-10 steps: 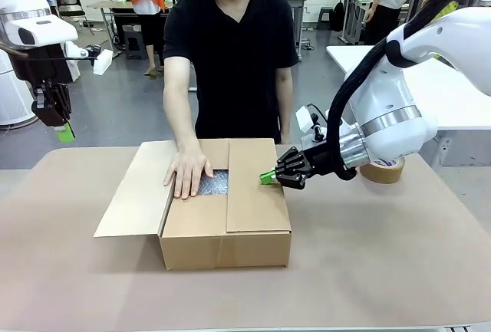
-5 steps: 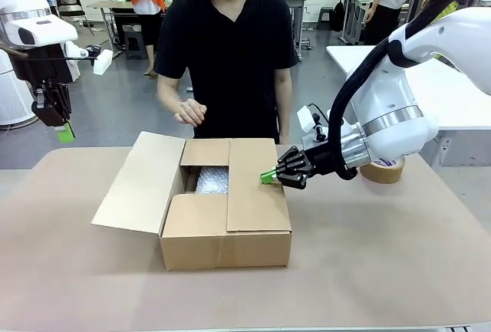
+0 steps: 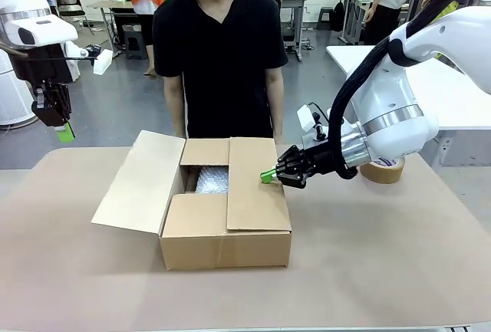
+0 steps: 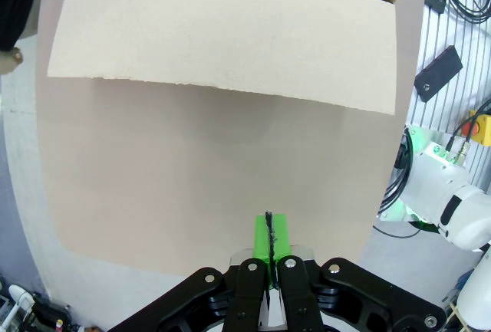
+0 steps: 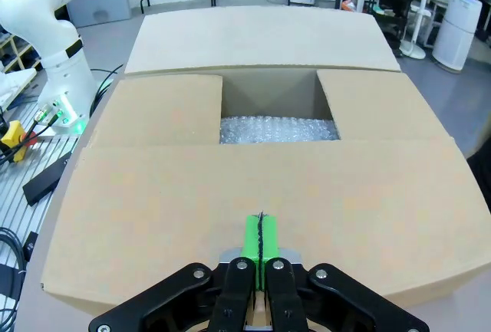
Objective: Wrap the clocks to prevent damage.
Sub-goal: Push the left (or right) flap of the Package Box to close it, then after the human seals the box with tape, release both hands from the side flaps of the Package Box.
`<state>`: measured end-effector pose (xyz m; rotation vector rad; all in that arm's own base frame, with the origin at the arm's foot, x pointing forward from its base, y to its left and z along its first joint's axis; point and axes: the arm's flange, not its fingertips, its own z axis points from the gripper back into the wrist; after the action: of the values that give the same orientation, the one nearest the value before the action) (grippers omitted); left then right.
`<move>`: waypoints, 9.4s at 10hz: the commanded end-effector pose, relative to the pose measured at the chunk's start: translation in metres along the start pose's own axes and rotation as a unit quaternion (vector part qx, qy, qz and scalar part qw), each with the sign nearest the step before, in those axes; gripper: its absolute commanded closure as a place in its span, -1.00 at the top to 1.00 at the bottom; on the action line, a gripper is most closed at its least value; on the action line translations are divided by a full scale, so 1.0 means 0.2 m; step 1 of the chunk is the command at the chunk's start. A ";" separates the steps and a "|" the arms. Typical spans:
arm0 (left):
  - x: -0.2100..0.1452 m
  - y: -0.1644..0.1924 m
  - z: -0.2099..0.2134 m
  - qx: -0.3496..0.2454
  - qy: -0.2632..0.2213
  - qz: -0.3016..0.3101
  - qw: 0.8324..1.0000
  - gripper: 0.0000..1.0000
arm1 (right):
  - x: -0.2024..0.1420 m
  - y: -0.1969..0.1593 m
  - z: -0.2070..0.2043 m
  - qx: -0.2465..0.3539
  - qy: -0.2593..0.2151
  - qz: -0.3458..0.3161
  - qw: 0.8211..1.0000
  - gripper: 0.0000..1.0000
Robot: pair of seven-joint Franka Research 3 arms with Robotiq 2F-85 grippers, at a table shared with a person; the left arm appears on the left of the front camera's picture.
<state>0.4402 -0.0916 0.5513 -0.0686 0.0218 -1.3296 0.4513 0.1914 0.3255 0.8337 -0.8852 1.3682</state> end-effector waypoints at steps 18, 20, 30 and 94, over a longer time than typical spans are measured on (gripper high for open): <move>-0.53 0.26 -0.34 -0.073 -0.385 -0.042 0.919 -0.99 | -0.01 0.00 -0.01 -0.001 0.004 -0.006 1.000 -0.98; -0.53 0.26 -0.34 -0.073 -0.385 -0.042 0.919 -0.99 | -0.01 0.00 -0.01 -0.001 0.004 -0.006 1.000 -0.98; -0.62 0.38 -1.01 -0.026 -0.523 -0.170 0.835 -0.99 | -0.01 0.00 -0.01 -0.001 0.004 -0.006 1.000 -0.98; 0.41 0.34 -1.18 -0.132 -0.513 -0.231 0.816 -0.99 | -0.01 0.00 -0.01 -0.001 0.004 -0.006 1.000 -0.98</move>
<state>0.5124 -0.1635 0.3159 -1.0912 -0.7799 -1.6140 0.4514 0.1911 0.3253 0.8336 -0.8848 1.3672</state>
